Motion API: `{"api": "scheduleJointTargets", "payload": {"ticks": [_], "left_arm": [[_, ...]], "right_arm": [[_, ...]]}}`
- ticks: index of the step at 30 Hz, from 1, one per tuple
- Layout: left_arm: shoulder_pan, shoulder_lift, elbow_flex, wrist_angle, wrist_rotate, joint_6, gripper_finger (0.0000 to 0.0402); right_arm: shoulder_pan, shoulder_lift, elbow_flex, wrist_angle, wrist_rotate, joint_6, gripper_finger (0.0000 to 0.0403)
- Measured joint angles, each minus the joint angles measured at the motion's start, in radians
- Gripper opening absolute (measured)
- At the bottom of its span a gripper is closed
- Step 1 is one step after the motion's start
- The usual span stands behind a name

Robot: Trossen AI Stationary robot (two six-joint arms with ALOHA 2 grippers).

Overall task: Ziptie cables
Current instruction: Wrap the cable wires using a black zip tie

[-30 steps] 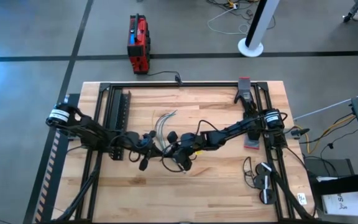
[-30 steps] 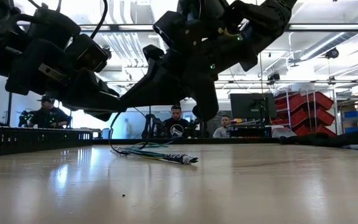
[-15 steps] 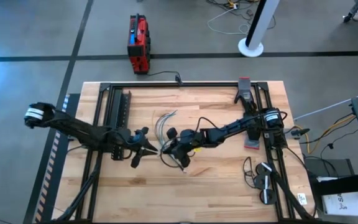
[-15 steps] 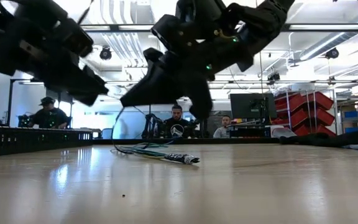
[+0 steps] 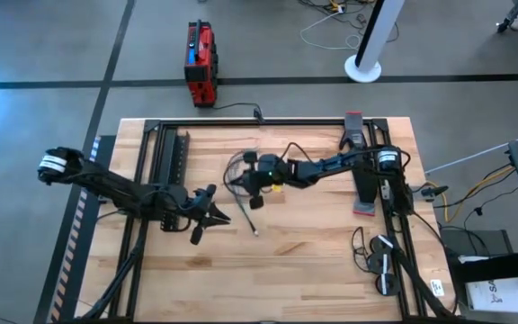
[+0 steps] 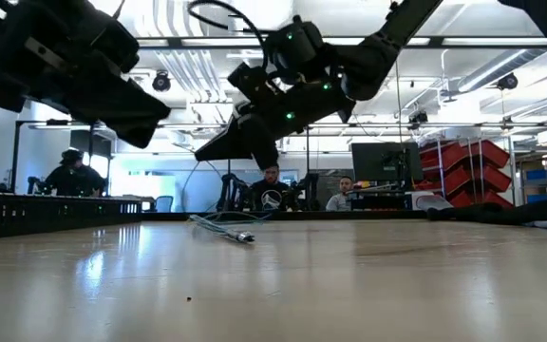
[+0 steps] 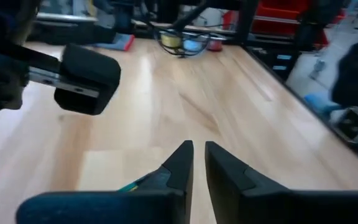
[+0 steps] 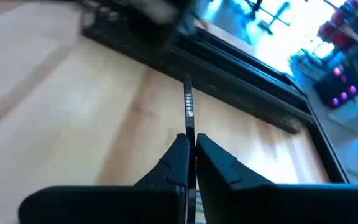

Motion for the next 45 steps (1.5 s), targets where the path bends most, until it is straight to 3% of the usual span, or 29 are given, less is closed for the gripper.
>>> {"api": "scheduleJointTargets", "payload": {"ticks": [6, 12, 16, 21, 24, 29, 35, 38, 45], "left_arm": [[-0.001, 0.231, 0.000, 0.242, -0.138, 0.018, 0.0021], [-0.001, 0.461, 0.030, 0.431, -0.165, -0.001, 0.0021], [-0.001, 0.601, 0.099, 0.472, -0.191, -0.008, 0.0021], [-0.001, 0.754, 0.211, 0.460, -0.349, -0.003, 0.0021], [0.001, 0.808, 0.265, 0.400, -0.381, -0.007, 0.0021], [-0.004, 0.780, 0.309, 0.185, -0.390, -0.090, 0.0021], [-0.038, 0.625, 0.283, -0.051, -0.335, -0.157, 0.0021], [-0.071, 0.553, 0.248, -0.094, -0.321, -0.172, 0.0021], [-0.132, 0.446, 0.167, -0.111, -0.307, -0.221, 0.0021]], "right_arm": [[-0.006, 0.000, 0.001, 0.000, -0.001, 0.073, 0.0002], [0.019, -0.009, 0.003, -0.002, 0.035, 0.158, 0.0002], [0.046, -0.015, 0.003, 0.000, 0.105, 0.165, 0.0002], [0.066, -0.015, 0.003, -0.004, 0.117, 0.188, 0.0002], [0.070, -0.015, 0.003, -0.019, 0.136, 0.187, 0.0002], [0.068, -0.024, 0.003, -0.056, 0.186, 0.161, 0.0002], [0.061, -0.053, -0.001, -0.106, 0.261, 0.135, 0.0002], [0.058, -0.054, -0.002, -0.106, 0.309, 0.137, 0.0002], [0.056, -0.055, -0.026, -0.113, 0.313, 0.213, 0.0002]]}}
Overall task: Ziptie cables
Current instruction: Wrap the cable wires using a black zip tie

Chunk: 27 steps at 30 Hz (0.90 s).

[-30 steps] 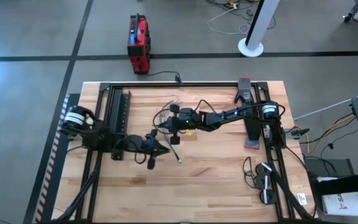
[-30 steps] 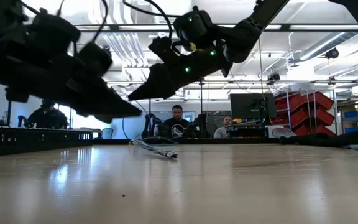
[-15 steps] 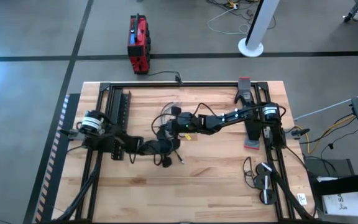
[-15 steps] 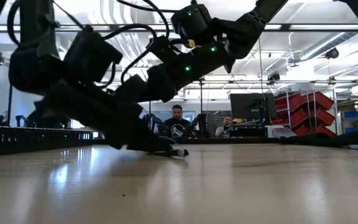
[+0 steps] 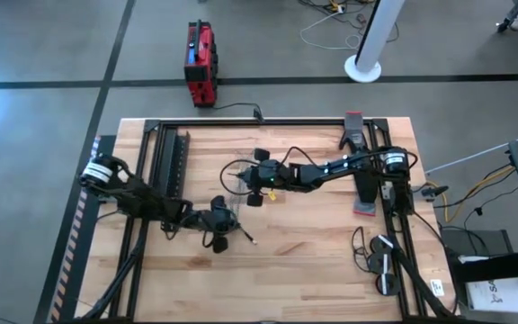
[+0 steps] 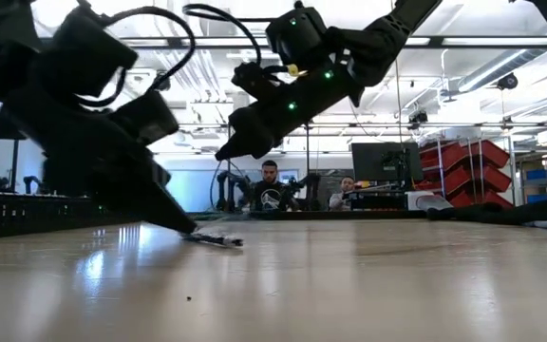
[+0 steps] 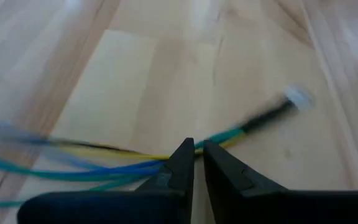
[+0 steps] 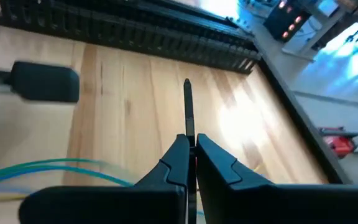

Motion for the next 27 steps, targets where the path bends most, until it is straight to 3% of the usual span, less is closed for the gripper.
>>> {"api": "scheduleJointTargets", "payload": {"ticks": [14, 21, 24, 27], "left_arm": [[-0.008, -0.054, 0.016, 0.014, -0.036, 0.071, 0.0021], [-0.006, 0.017, 0.017, 0.044, -0.120, 0.058, 0.0021], [-0.008, 0.070, 0.034, 0.108, -0.094, 0.023, 0.0021], [-0.013, 0.115, 0.068, 0.110, 0.030, -0.006, 0.0021]], "right_arm": [[-0.002, 0.000, -0.007, 0.015, -0.001, 0.038, 0.0002], [-0.007, 0.000, -0.007, 0.023, -0.003, 0.038, 0.0003], [-0.006, 0.000, -0.007, 0.023, -0.003, 0.037, 0.0003], [-0.006, 0.000, -0.007, 0.022, -0.005, 0.036, 0.0003]]}}
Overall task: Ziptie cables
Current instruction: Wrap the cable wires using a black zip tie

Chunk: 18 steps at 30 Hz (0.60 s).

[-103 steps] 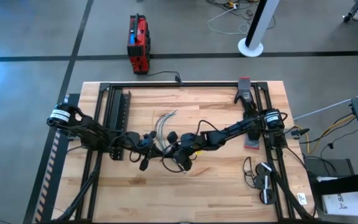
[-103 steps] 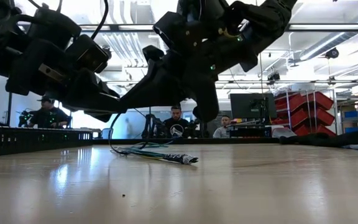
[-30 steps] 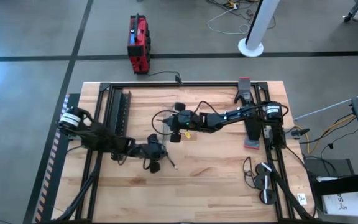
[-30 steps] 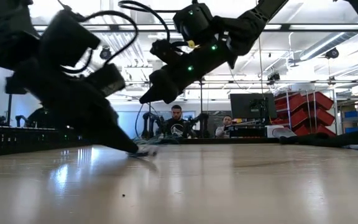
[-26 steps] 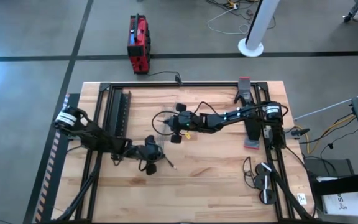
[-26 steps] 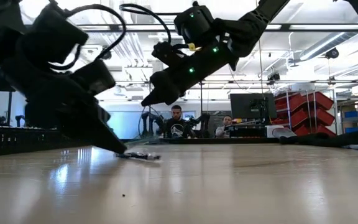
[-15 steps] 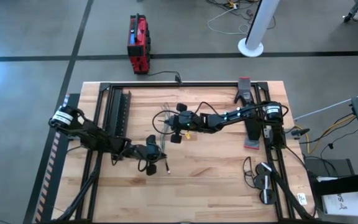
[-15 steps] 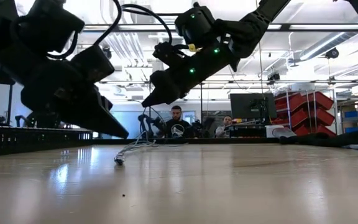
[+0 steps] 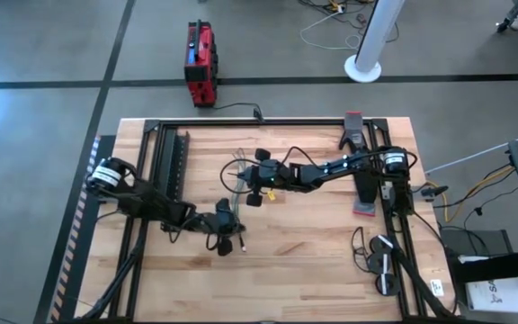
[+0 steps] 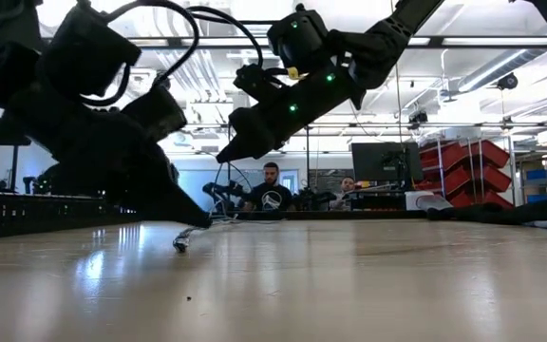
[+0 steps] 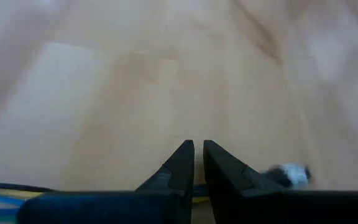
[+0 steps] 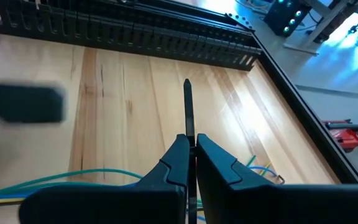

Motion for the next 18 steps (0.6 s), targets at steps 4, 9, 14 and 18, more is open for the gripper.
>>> {"api": "scheduleJointTargets", "payload": {"ticks": [4, 9, 14, 18], "left_arm": [[-0.008, 0.025, 0.040, -0.026, 0.114, -0.052, 0.0020], [-0.035, -0.001, 0.056, -0.091, 0.169, -0.091, 0.0020], [-0.061, -0.038, 0.053, -0.102, 0.188, -0.094, 0.0020], [-0.072, -0.056, 0.053, -0.106, 0.188, -0.090, 0.0020]], "right_arm": [[0.000, 0.000, 0.000, -0.002, 0.000, 0.000, 0.0003], [0.000, 0.000, 0.000, -0.007, -0.003, -0.001, 0.0003], [-0.001, 0.000, 0.000, -0.008, -0.004, -0.010, 0.0003], [-0.008, 0.000, 0.000, -0.008, -0.004, -0.011, 0.0003]]}}
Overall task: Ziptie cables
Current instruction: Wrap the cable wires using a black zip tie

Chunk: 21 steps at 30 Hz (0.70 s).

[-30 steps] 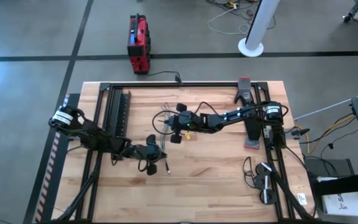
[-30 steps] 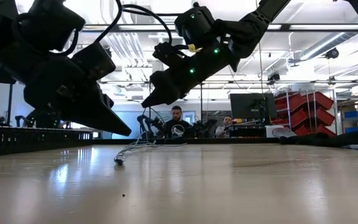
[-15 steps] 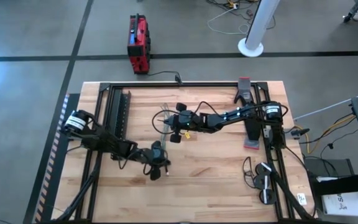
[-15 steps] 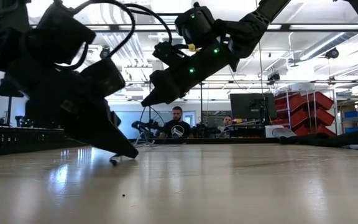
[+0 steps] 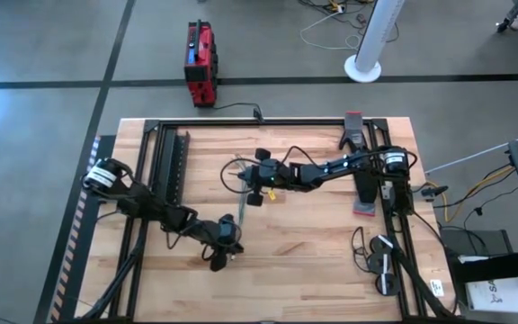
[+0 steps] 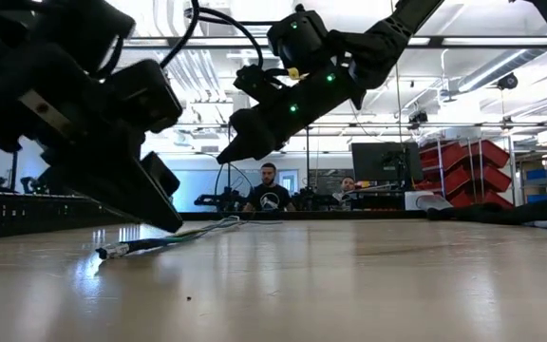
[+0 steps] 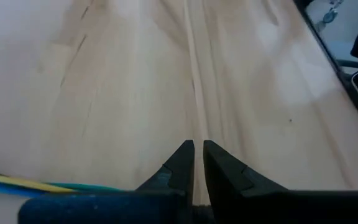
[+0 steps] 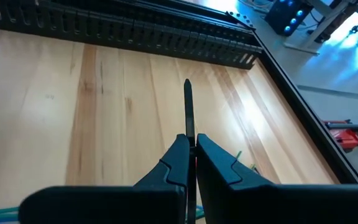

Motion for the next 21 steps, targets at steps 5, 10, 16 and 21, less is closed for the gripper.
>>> {"api": "scheduleJointTargets", "payload": {"ticks": [5, 10, 16, 21], "left_arm": [[-0.001, -0.026, 0.000, -0.003, -0.030, 0.047, 0.0020], [-0.001, -0.011, -0.003, 0.002, -0.162, 0.070, 0.0020], [-0.002, 0.047, -0.004, 0.002, -0.152, 0.003, 0.0020], [-0.004, 0.060, -0.003, 0.011, -0.119, -0.040, 0.0020]], "right_arm": [[-0.023, 0.000, 0.000, -0.002, 0.004, -0.008, 0.0003], [-0.062, 0.000, 0.006, 0.000, -0.001, 0.010, 0.0003], [-0.095, 0.000, 0.002, -0.021, -0.046, 0.035, 0.0003], [-0.104, 0.000, 0.000, -0.054, -0.053, 0.040, 0.0003]]}}
